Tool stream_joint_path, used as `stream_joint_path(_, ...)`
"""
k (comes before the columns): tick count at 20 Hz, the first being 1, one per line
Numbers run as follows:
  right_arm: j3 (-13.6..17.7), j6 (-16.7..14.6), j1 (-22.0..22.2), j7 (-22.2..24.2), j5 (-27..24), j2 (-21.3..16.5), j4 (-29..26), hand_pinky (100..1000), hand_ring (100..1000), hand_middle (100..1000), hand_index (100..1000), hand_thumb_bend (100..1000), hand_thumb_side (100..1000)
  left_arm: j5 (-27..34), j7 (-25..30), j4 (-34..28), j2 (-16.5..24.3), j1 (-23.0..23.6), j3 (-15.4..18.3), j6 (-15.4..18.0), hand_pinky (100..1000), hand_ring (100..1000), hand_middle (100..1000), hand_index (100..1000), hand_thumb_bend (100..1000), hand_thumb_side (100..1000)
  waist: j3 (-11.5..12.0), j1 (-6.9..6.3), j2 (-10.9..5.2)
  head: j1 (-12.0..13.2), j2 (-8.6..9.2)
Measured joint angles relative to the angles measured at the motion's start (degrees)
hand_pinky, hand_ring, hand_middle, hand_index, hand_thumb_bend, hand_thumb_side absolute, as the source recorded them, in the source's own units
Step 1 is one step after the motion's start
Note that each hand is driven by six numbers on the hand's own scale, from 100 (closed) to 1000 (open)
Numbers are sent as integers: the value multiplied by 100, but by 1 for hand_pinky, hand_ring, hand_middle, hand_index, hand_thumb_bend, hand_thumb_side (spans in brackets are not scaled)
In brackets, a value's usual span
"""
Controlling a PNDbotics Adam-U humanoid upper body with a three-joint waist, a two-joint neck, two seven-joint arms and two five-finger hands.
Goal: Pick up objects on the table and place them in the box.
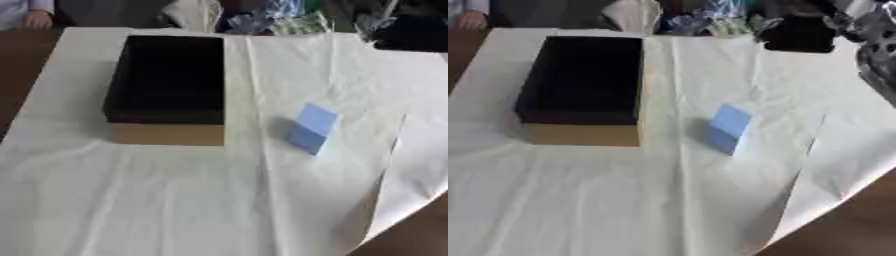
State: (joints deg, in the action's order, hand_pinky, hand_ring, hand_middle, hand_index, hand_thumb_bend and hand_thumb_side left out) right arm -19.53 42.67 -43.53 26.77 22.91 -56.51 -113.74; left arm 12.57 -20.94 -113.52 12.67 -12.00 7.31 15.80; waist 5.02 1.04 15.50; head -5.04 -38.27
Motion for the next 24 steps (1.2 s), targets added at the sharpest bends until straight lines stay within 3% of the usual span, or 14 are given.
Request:
stream_joint_path(6, -216, -340, -92, 528, 179, -84, -1, 930, 950, 869, 989, 100, 836, 1, 8, 0, 1, 8, -1, -8, 949, 650, 632, 831, 101, 471, 7, 16, 0, -6, 0)
stream_joint_path(11, -401, -544, -134, 733, 195, -106, -1, 934, 962, 878, 999, 100, 794, 3, 15, 0, 1, 10, -1, -15, 949, 650, 632, 831, 100, 471, 15, 32, 0, -12, 1)
stream_joint_path(14, -509, -619, -130, 807, 166, -107, -1, 945, 978, 904, 1000, 109, 683, 3, 20, 0, 1, 10, -1, -19, 949, 650, 632, 830, 100, 471, 29, 32, 1, -15, 4)
stream_joint_path(22, -744, -996, -100, 1184, -62, -107, -1, 967, 1000, 937, 1000, 253, 361, 3, 25, 0, 1, 10, -3, -22, 949, 650, 631, 830, 100, 468, 31, 42, 4, -33, 12)
stream_joint_path(24, -785, -1061, -76, 1249, -108, -107, -1, 970, 1000, 936, 1000, 259, 328, 3, 26, 0, 1, 10, -3, -22, 949, 650, 631, 830, 100, 466, 36, 42, 7, -36, 14)
